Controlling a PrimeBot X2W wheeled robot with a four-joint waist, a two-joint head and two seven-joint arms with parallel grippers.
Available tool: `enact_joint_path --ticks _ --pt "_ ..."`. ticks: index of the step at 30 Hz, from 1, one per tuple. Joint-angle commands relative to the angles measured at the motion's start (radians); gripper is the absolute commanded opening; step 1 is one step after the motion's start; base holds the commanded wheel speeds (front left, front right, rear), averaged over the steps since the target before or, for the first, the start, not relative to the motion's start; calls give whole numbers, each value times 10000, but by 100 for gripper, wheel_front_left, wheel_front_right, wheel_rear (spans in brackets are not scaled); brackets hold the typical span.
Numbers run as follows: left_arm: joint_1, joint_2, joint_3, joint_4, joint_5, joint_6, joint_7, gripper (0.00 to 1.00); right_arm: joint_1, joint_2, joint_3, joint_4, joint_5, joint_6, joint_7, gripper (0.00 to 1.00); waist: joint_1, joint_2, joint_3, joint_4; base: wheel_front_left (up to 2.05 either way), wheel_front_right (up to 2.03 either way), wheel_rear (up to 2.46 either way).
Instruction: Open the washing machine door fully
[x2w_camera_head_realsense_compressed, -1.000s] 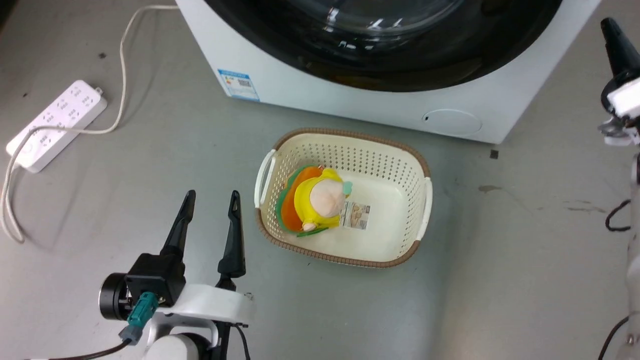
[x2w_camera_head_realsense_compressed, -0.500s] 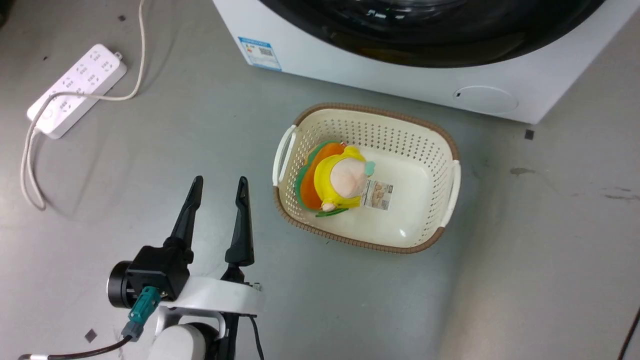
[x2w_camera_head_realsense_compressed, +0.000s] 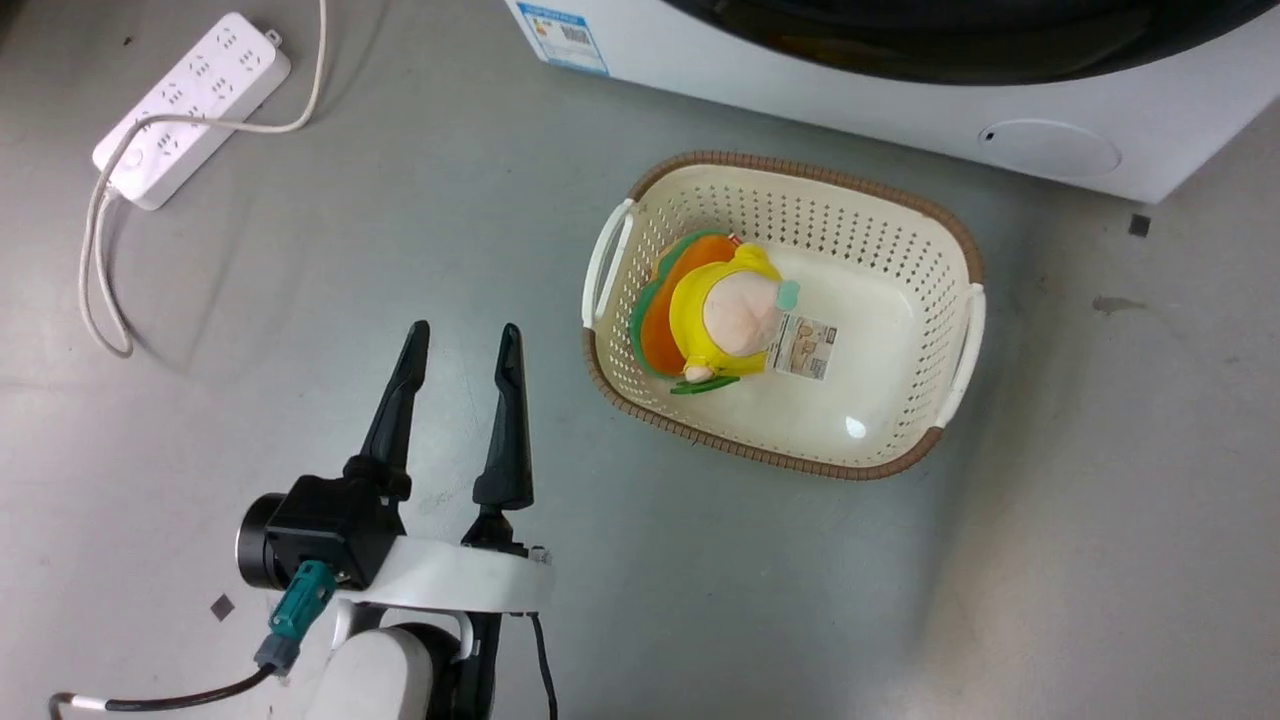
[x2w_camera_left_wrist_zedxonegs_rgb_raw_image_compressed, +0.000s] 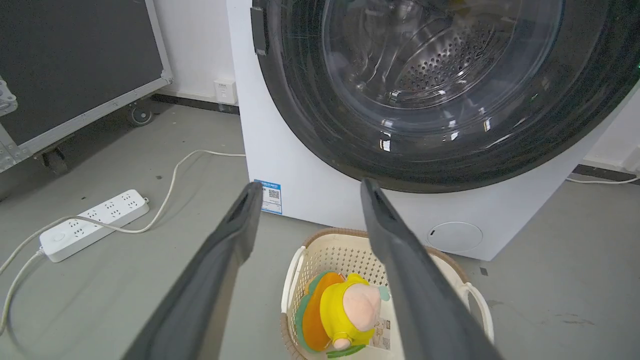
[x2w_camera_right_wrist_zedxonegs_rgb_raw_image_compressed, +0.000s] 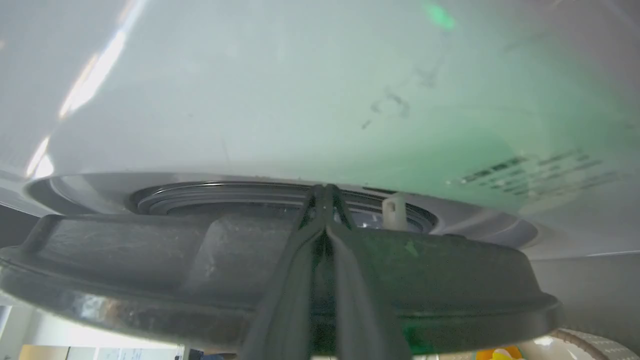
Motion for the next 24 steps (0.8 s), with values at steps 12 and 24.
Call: enact_joint_path --ticks 12,24 --pt "-319 14 -152 74 -283 178 -332 100 -548 -276 -266 1678 1021 10 1808 0 0 0 -249 183 0 0 0" --pt "516 14 149 574 94 -150 -389 100 2915 1069 -140 287 1748 10 2867 0 0 0 -2247 -348 0 0 0"
